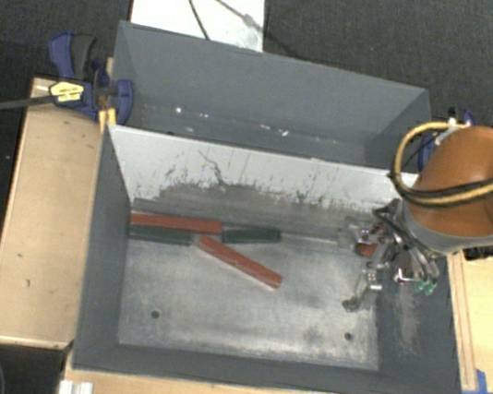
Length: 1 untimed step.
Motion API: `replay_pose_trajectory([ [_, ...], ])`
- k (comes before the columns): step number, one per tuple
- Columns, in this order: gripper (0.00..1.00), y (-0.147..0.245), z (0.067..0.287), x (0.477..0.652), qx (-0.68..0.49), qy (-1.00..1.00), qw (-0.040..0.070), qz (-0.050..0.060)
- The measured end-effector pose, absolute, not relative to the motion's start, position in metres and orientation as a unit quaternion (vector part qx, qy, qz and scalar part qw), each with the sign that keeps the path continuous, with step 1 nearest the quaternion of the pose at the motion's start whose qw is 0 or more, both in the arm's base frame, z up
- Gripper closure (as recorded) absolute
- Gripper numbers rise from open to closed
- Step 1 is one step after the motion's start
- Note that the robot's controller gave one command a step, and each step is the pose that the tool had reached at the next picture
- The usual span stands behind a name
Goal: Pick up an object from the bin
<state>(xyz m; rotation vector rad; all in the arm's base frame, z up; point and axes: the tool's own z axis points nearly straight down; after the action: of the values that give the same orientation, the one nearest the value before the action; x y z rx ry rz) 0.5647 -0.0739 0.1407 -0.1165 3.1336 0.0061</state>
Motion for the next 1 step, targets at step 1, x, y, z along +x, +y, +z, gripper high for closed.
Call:
replay_pose_trajectory([
  [1, 0.00, 0.0016, 0.0665, 0.5765, -0.070, 0.998, -0.001, 0.002],
])
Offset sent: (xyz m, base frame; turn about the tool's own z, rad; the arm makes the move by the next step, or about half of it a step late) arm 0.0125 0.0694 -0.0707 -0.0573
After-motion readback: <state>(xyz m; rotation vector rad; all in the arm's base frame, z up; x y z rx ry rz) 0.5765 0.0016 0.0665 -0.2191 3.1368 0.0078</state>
